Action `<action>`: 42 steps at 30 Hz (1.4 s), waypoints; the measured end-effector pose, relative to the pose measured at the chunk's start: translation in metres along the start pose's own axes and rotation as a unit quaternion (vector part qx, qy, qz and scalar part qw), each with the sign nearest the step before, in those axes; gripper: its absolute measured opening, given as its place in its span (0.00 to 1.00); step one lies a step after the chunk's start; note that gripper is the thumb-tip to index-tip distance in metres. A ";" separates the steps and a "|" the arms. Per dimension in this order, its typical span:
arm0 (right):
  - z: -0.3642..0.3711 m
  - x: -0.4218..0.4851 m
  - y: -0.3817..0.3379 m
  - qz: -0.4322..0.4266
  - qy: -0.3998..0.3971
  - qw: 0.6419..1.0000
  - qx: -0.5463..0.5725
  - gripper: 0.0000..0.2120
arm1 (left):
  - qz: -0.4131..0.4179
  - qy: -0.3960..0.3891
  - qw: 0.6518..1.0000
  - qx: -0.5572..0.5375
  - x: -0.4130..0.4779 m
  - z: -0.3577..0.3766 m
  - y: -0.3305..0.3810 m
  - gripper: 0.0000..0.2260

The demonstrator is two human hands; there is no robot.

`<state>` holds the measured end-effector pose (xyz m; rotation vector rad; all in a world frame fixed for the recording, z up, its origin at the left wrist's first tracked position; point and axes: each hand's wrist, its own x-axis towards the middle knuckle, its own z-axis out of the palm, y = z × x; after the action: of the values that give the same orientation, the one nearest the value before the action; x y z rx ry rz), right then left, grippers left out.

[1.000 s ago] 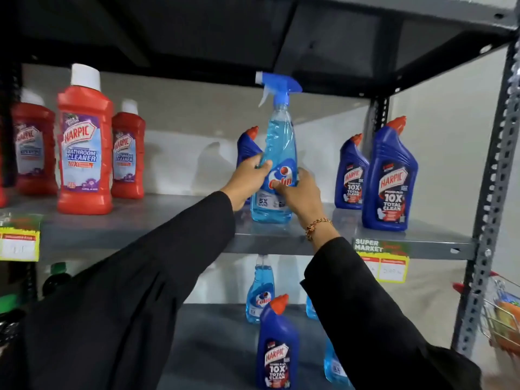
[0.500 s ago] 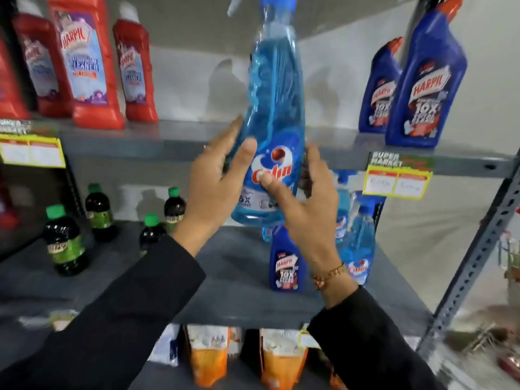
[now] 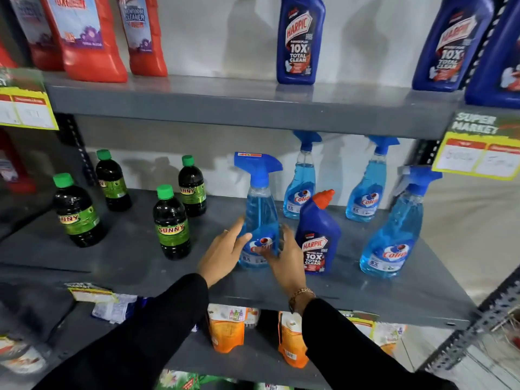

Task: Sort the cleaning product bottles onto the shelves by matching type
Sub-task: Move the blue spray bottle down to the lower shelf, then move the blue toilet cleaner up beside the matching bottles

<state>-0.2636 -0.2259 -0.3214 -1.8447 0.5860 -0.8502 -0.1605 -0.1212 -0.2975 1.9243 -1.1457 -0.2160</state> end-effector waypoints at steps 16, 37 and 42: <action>0.010 -0.004 0.021 -0.056 0.066 0.987 -0.132 0.27 | -0.002 0.177 0.982 0.064 0.007 0.042 -0.028 0.19; -0.072 -0.037 0.028 0.045 0.110 0.992 -0.039 0.35 | -0.010 0.097 0.987 -0.126 -0.002 0.096 0.067 0.16; -0.080 -0.055 -0.027 -0.122 0.165 0.977 -0.062 0.38 | 0.082 0.258 0.940 -0.210 -0.025 0.062 0.125 0.12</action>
<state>-0.3599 -0.2224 -0.2907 -1.9288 0.6362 -1.3276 -0.2863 -0.1635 -0.2491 1.3832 -0.8161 0.1248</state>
